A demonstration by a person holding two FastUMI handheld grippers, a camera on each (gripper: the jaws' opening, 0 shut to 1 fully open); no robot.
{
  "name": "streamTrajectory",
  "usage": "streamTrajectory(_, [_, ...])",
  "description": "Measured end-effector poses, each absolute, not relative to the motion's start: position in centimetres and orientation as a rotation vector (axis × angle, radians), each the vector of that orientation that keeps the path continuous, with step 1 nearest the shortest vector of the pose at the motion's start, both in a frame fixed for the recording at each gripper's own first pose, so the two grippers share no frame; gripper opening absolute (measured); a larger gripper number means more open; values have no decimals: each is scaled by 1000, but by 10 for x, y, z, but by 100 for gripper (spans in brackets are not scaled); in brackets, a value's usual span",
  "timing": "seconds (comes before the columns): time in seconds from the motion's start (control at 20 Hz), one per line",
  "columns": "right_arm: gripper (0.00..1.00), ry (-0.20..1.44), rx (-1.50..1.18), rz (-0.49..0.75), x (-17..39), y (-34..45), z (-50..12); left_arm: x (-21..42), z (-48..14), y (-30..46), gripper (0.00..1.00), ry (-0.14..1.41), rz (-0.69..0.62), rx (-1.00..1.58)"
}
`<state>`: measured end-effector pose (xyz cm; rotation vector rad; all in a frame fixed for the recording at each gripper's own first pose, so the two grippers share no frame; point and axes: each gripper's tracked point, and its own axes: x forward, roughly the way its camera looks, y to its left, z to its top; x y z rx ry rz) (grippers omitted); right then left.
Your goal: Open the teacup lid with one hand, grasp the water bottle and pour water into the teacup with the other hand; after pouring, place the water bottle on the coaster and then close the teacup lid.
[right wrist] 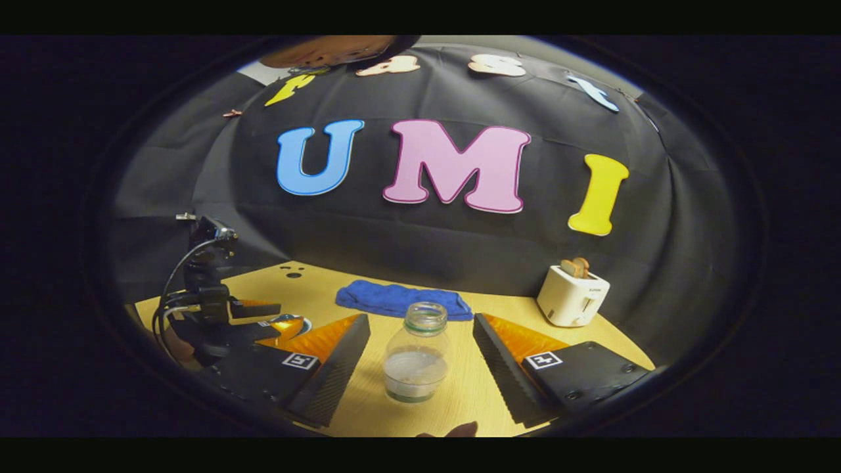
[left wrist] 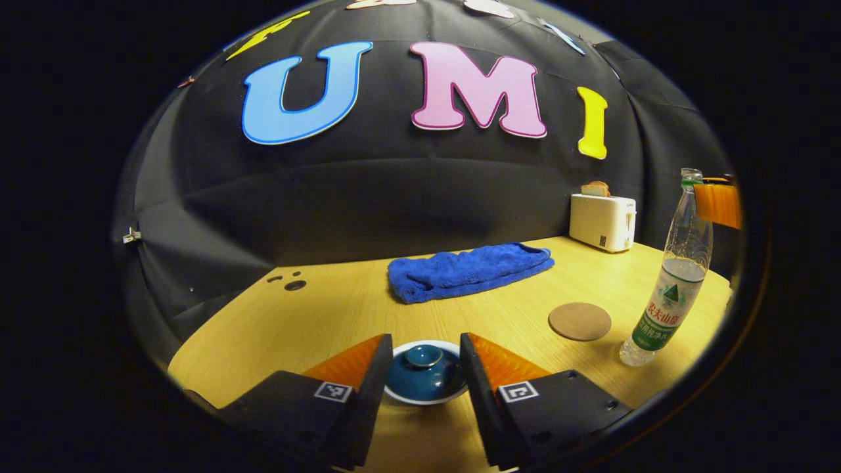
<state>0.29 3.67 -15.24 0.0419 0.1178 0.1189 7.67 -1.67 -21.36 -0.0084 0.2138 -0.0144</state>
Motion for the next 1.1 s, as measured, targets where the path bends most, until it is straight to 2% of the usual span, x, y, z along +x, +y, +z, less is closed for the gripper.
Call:
streamTrajectory(0.1, [98, 128, 39, 123, 2, 38, -160, 79, -213, -18, 53, 205, -18, -7])
streamTrajectory(0.25, [98, 145, 43, 135, 0, 40, -174, 79, -212, -16, 45, 189, -9, 11])
streamTrajectory(0.3, [98, 150, 46, 135, 1, 40, -179, 81, -213, -16, 33, 187, -10, 9])
streamTrajectory(0.35, [98, 151, 50, 132, 2, 40, -183, 80, -211, -16, 29, 183, -13, 6])
streamTrajectory(0.45, [98, 155, 61, 130, 3, 41, -190, 80, -206, -15, 36, 166, -11, -2])
streamTrajectory(0.5, [98, 157, 67, 129, 4, 41, -194, 79, -199, -14, 31, 152, -8, -1])
streamTrajectory(0.75, [98, 172, 84, 135, 6, 47, -215, 74, -165, -12, 31, 97, -17, -20])
streamTrajectory(0.8, [98, 176, 86, 135, 6, 47, -219, 72, -162, -11, 27, 95, -16, -25])
streamTrajectory(0.85, [98, 180, 88, 132, 6, 47, -224, 70, -160, -9, 31, 93, -15, -30])
streamTrajectory(0.9, [98, 186, 89, 129, 5, 46, -228, 69, -157, -8, 27, 92, -13, -33])
streamTrajectory(0.95, [98, 194, 89, 124, 6, 45, -232, 67, -155, -5, 31, 92, -10, -31])
streamTrajectory(1.0, [98, 200, 88, 121, 7, 44, -237, 66, -152, -4, 27, 90, -7, -29])
streamTrajectory(1.1, [98, 202, 87, 117, 7, 43, -241, 65, -152, -1, 34, 92, -3, -24])
